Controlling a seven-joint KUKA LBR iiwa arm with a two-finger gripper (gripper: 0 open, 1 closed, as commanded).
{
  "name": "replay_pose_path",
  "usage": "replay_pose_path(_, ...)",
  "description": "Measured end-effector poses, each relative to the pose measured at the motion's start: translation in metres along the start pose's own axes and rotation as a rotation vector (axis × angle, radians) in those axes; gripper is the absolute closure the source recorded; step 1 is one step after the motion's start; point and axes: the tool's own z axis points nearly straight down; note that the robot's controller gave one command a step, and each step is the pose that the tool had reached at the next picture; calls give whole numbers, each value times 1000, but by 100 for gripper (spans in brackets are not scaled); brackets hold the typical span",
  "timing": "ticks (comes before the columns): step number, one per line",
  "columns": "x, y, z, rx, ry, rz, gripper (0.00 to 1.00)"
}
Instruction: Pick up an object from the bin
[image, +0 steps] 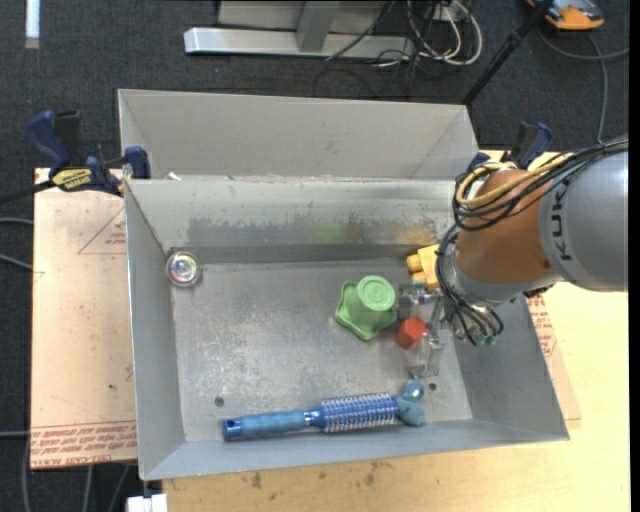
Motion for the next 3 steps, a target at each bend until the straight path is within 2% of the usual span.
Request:
replay_pose_path(1, 0, 0, 0, 0, 0, 0, 100)
replay_pose_path(2, -2, 0, -41, 2, -5, 0, 100)
replay_pose_path(3, -3, 0, -62, 2, -3, -1, 100)
